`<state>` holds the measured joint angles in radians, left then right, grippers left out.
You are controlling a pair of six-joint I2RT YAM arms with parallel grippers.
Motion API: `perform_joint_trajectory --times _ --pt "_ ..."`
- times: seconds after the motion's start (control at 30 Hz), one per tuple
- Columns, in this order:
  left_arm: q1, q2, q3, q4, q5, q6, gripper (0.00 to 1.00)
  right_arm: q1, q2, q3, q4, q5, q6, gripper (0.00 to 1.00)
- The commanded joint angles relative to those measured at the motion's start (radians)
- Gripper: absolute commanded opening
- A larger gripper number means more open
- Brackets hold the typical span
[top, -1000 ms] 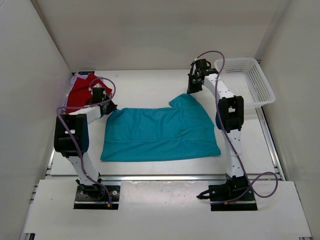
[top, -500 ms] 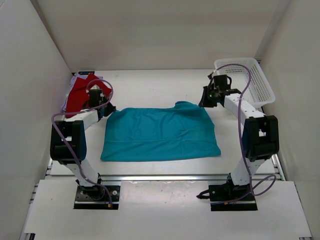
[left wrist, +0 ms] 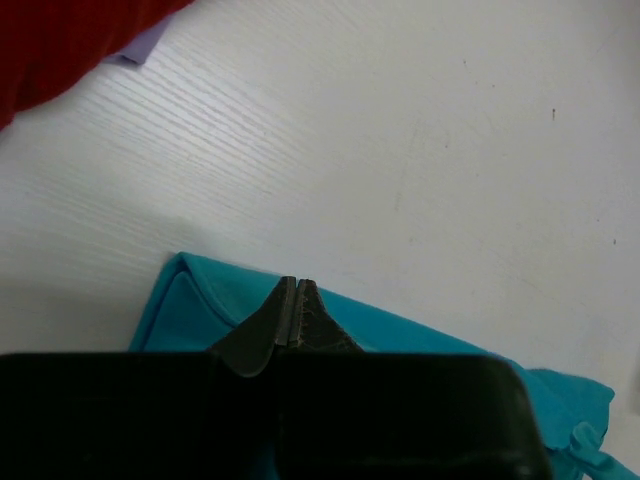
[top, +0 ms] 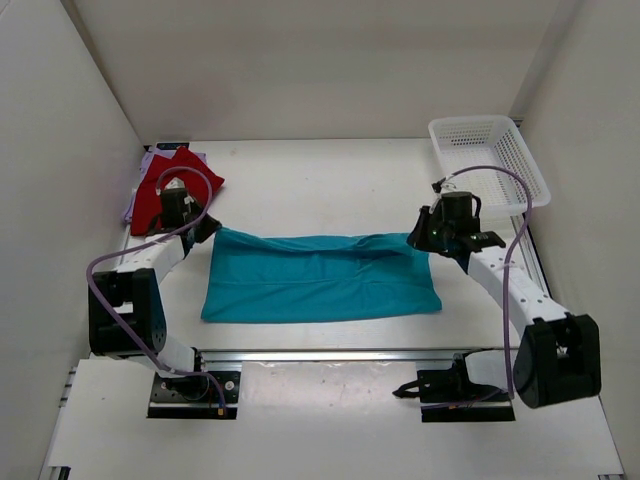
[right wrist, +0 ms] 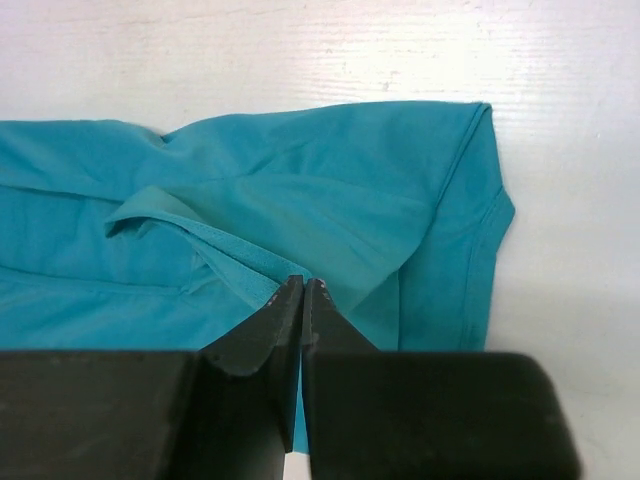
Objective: Fold and stack the t-shirts
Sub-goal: Fold the other side of the tshirt into a rectangle
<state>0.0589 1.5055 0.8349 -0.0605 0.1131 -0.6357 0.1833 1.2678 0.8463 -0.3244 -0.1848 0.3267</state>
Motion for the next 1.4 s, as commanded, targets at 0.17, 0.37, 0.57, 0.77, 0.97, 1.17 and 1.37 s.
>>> perform_joint_trajectory --times 0.17,0.37,0.57,0.77,0.97,1.17,1.37 --pt "0.042 -0.096 -0.007 -0.065 0.014 0.057 0.0 0.007 -0.186 -0.148 -0.016 0.07 0.035 0.0" --pt "0.035 -0.1 -0.069 -0.062 -0.003 0.074 0.0 -0.067 -0.327 -0.323 0.025 -0.021 0.092 0.0" --pt "0.081 -0.038 -0.082 -0.068 0.086 0.027 0.0 -0.025 -0.402 -0.386 0.005 -0.019 0.133 0.0" --pt "0.097 -0.105 -0.109 -0.042 0.062 -0.025 0.15 0.035 -0.472 -0.495 0.015 -0.025 0.192 0.06" --pt "0.18 -0.296 -0.218 0.013 -0.001 -0.145 0.17 0.073 -0.545 -0.484 0.004 0.03 0.195 0.24" --pt "0.141 -0.497 -0.354 0.096 -0.079 -0.2 0.23 0.122 -0.424 -0.38 0.068 0.025 0.161 0.05" --pt "0.186 -0.623 -0.505 0.085 -0.102 -0.174 0.47 0.303 -0.202 -0.28 0.172 0.09 0.15 0.08"
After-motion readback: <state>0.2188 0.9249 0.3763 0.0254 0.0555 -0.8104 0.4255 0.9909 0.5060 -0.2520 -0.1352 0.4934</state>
